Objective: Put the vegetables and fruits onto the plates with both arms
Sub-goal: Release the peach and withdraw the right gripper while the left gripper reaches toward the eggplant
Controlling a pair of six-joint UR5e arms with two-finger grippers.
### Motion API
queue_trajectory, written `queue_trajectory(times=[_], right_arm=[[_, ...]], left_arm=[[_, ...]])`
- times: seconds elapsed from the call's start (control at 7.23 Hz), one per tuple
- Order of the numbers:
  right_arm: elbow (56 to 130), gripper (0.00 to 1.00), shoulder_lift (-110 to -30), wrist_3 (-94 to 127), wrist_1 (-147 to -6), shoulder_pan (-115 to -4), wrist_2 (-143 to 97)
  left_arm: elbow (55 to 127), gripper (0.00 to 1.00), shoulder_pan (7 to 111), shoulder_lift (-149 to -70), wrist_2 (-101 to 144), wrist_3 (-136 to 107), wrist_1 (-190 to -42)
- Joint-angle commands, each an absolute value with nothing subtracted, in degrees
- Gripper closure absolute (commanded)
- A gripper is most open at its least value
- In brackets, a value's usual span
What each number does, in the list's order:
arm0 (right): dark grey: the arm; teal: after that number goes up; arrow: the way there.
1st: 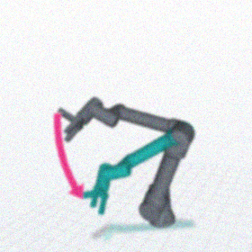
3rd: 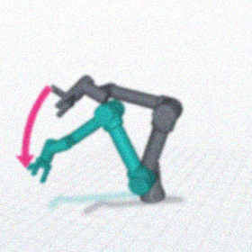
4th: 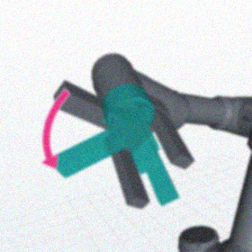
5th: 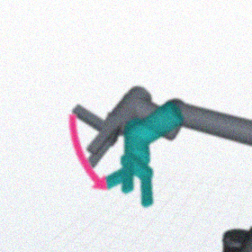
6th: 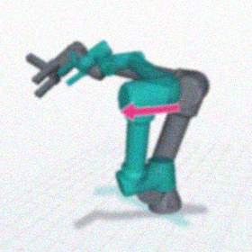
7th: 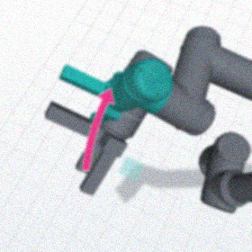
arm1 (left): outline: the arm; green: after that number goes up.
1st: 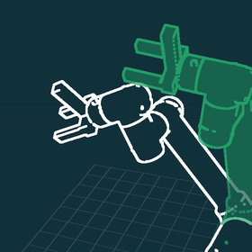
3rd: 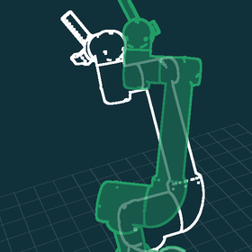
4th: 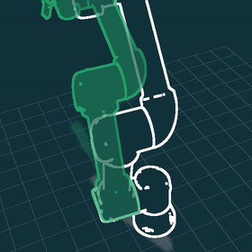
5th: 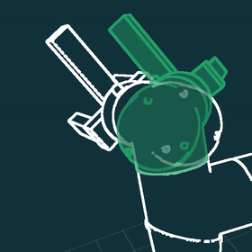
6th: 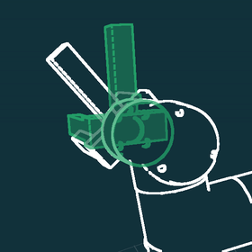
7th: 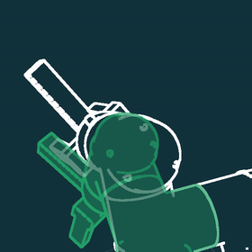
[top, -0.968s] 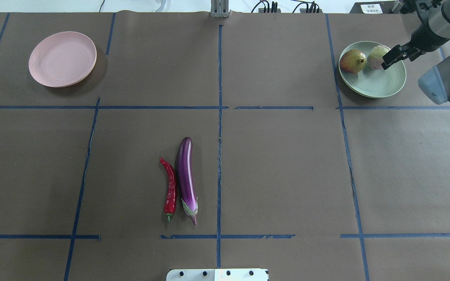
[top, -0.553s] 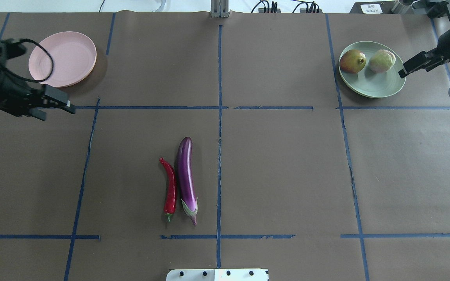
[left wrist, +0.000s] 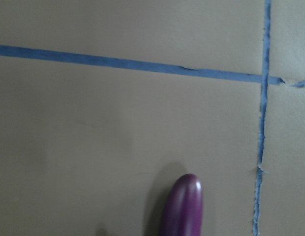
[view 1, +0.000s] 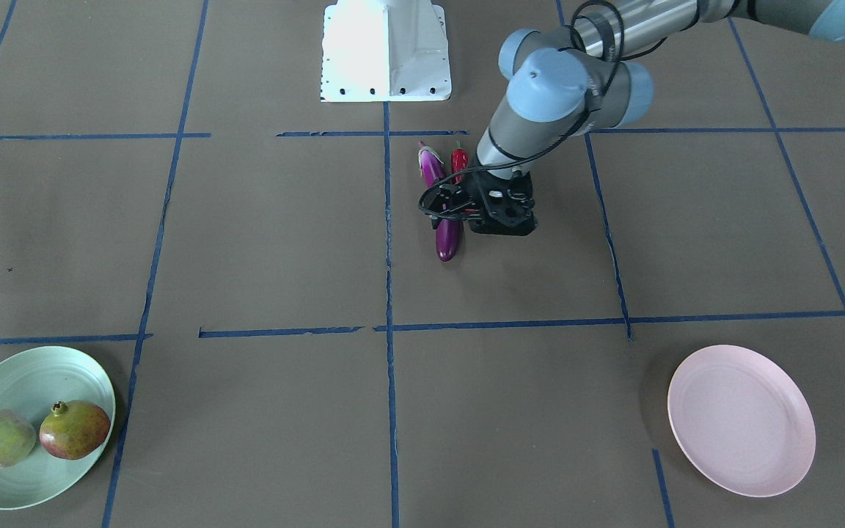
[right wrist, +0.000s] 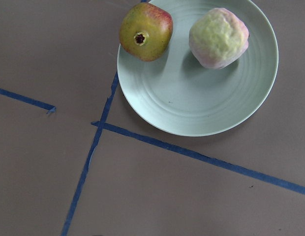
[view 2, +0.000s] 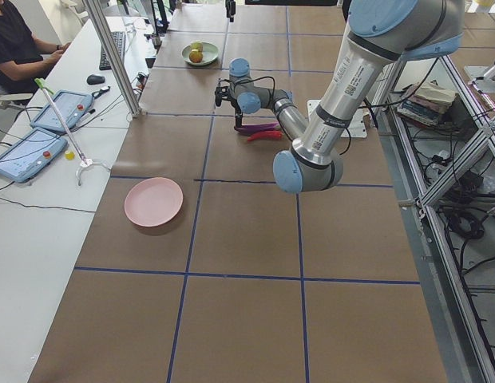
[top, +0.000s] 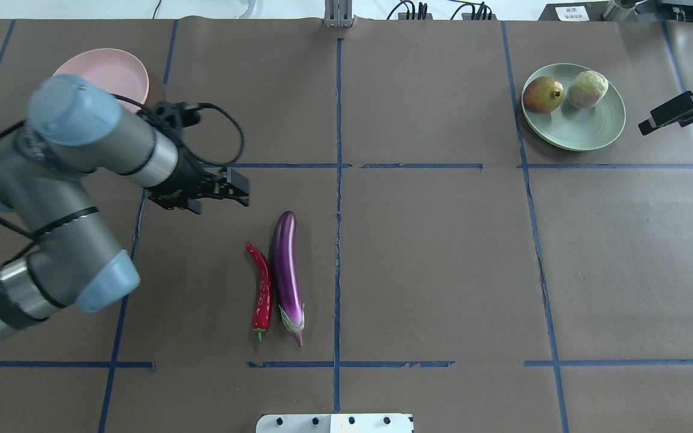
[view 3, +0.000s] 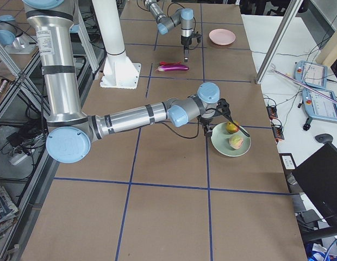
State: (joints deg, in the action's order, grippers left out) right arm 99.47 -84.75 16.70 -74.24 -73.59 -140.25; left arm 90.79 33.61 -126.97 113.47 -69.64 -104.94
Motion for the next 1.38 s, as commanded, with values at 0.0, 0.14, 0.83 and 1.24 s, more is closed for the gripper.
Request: queue_trajectory(times=[0.0, 0.14, 0.83, 1.24], right_arm=[[100.4, 0.00, -85.4, 16.7, -74.2, -73.6, -140.3], [100.3, 0.00, -85.3, 16.7, -74.2, -73.5, -140.3], [100.1, 0.00, -85.3, 16.7, -74.2, -73.5, -140.4], [100.4, 0.00, -85.4, 16.7, -74.2, -73.6, -140.4]], left_arm=[[88.3, 0.03, 30.9, -127.9, 110.7, -65.0, -102.0], [88.6, 0.05, 30.5, -127.2, 110.7, -65.0, -102.2], [88.9, 1.00, 27.5, -127.5, 107.3, -65.8, -102.0], [92.5, 1.00, 40.5, -127.7, 107.6, -67.2, -102.0]])
